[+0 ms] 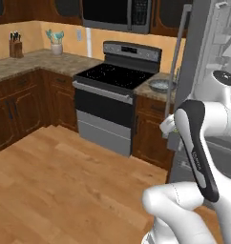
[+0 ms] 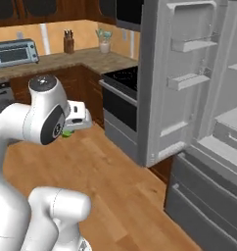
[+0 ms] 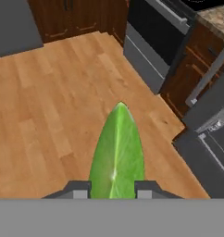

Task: Grab a lemon wedge from the fridge and one ice cube from the ice bowl, and put them in the glass of lemonade.

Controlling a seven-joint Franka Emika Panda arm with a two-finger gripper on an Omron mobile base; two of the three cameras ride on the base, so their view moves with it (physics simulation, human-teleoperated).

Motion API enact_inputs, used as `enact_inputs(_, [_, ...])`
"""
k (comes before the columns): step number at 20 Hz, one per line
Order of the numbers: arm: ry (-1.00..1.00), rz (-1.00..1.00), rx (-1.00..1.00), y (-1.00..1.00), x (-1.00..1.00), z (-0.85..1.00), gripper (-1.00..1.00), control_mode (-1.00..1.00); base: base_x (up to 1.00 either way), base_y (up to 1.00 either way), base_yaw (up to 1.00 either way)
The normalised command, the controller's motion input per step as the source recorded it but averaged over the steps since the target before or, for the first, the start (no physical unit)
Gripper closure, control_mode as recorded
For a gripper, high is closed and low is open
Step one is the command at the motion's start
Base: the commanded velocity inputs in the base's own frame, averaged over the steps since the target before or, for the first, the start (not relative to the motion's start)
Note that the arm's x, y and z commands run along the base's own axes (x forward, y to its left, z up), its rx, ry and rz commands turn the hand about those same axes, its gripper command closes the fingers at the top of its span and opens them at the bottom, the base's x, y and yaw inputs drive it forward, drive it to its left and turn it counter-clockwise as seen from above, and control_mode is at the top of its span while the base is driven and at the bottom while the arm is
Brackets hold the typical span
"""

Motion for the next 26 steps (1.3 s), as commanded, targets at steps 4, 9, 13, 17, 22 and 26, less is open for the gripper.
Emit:
enact_inputs(4, [0.00,0.00,0.00,0.00,0.00,0.00,1.00,1.00,1.00,0.54,0.47])
enact_inputs(9, [0.00,0.00,0.00,0.00,0.00,0.00,1.00,1.00,0.95,0.54,-0.07])
enact_inputs(13, [0.00,0.00,0.00,0.00,0.00,0.00,1.00,1.00,0.53,0.10,-0.63])
enact_inputs(17, [0.00,0.00,0.00,0.00,0.00,0.00,1.00,1.00,0.50,0.09,-0.73])
enact_inputs(22, [0.00,0.00,0.00,0.00,0.00,0.00,1.00,1.00,0.78,0.82,-0.62])
enact_inputs(26, [0.00,0.00,0.00,0.00,0.00,0.00,1.00,1.00,0.90,0.97,-0.56])
